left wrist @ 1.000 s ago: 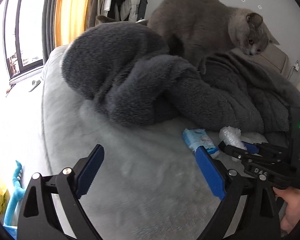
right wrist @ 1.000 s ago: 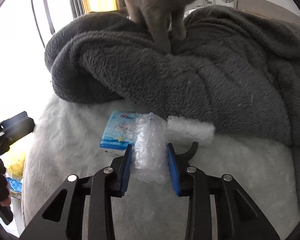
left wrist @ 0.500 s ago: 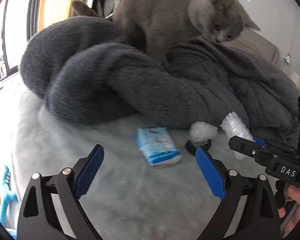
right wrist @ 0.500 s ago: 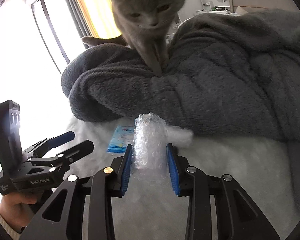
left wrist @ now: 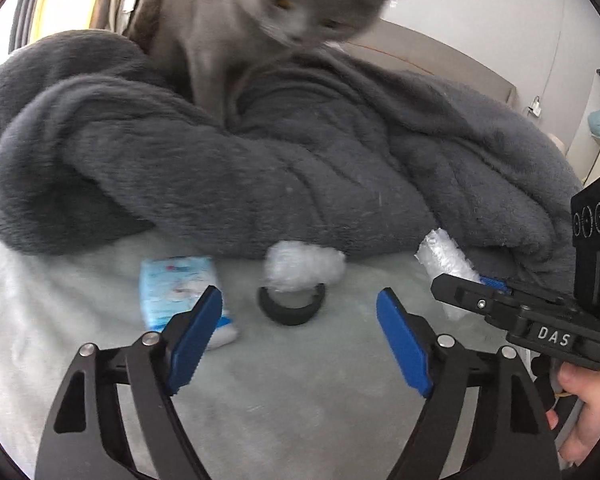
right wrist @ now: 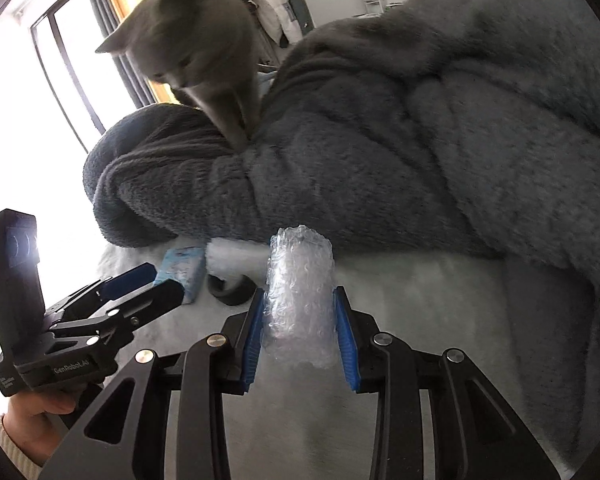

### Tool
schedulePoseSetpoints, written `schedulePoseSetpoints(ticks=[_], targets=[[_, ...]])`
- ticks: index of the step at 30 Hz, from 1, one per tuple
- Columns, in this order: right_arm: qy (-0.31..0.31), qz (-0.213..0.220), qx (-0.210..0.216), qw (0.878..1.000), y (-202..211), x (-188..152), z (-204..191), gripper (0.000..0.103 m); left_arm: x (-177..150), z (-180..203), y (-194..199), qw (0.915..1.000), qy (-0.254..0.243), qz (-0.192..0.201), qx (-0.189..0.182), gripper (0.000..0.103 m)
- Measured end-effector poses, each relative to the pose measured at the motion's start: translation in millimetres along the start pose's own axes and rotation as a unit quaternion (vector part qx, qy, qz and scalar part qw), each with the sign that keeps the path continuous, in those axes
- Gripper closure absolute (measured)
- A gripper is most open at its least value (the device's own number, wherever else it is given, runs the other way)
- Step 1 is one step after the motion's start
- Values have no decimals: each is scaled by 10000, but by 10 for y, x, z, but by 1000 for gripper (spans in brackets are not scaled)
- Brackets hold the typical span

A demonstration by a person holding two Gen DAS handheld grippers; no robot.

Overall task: Collect trash
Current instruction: 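Grasp the black curved plastic piece with the left tool, then carry the black piece in the left tool while the right tool carries the bubble wrap toward the bin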

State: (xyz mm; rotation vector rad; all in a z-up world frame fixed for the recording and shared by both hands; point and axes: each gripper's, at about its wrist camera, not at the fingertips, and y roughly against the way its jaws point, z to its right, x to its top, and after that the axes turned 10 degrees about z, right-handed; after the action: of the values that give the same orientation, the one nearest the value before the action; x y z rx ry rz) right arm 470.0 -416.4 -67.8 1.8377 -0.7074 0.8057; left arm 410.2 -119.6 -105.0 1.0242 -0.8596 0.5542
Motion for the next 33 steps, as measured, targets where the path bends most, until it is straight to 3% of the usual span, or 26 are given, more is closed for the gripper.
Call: schedulePoseSetpoints(ticks=[3,6,17,24,29,33], targets=[[-50,-7,5,10000,29,-10,77,69,-53,61,-157,9990,-180,-260,317,26],[21,-19,-39,10000,54,-27,120,69,-119,87,-262,9983,-186,-471,300,28],[-66,-136,-79,9999,111,-62,327,69,-145,143,-592,9958,-226,-730,512,32],[-111,-172,-69,9998,149,-78,387,69,-116,133,-828,9931,-113,-903,742,43],[-50,-160,-54,9998,188,-65,320,69,-118,103,-859,9936,-84,-875,704,52],[-27,-106,-31,9999,231,-32,252,69,-85,47,-715,9951,-101,-821,542,54]])
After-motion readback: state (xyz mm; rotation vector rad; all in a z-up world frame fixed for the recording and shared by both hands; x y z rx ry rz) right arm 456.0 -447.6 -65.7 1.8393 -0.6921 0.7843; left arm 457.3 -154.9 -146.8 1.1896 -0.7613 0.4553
